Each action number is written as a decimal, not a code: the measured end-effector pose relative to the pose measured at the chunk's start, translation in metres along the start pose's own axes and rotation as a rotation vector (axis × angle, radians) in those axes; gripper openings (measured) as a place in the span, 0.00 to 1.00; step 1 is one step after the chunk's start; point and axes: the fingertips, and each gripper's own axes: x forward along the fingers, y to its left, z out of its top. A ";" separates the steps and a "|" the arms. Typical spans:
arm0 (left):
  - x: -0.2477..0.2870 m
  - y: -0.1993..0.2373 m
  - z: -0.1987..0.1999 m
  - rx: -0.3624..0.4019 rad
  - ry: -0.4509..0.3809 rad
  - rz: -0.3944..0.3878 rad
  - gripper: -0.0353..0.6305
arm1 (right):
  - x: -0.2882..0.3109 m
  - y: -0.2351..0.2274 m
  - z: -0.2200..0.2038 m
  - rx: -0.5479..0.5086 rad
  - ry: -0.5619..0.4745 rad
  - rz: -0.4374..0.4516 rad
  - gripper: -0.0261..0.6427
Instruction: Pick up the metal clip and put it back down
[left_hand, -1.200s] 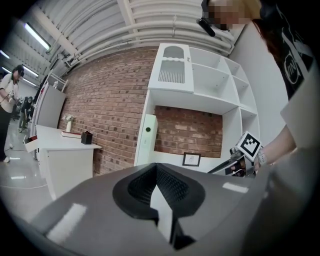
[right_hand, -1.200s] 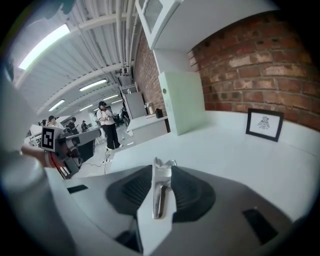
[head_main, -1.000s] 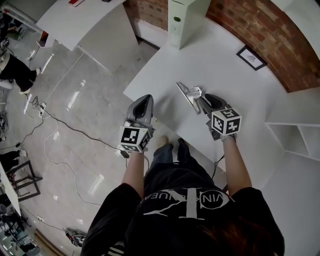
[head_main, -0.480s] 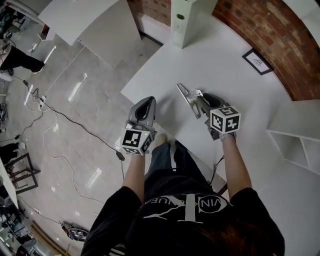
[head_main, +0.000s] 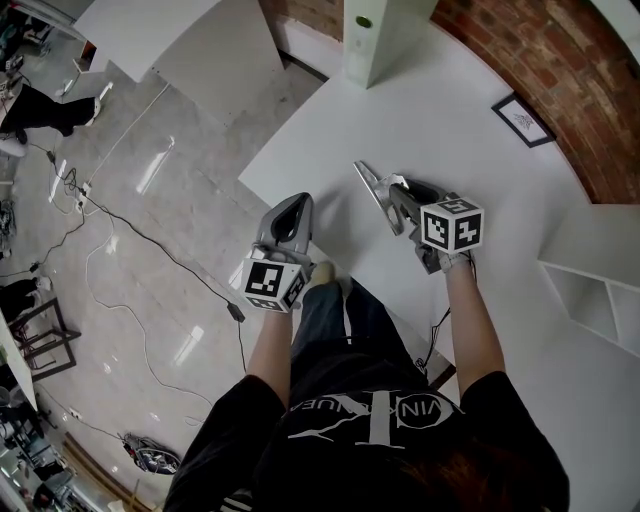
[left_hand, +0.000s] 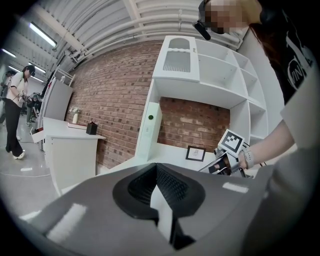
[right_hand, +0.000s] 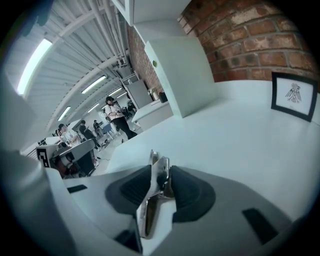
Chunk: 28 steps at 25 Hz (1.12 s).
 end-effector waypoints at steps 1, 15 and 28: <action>0.000 0.000 -0.001 -0.002 0.002 0.002 0.03 | 0.001 -0.001 -0.001 0.004 0.007 0.000 0.18; 0.000 0.004 -0.006 -0.011 0.017 0.025 0.03 | 0.004 -0.003 -0.004 0.119 -0.013 0.050 0.15; -0.005 0.009 -0.003 -0.006 0.020 0.020 0.03 | 0.001 0.000 0.002 0.209 -0.102 0.046 0.10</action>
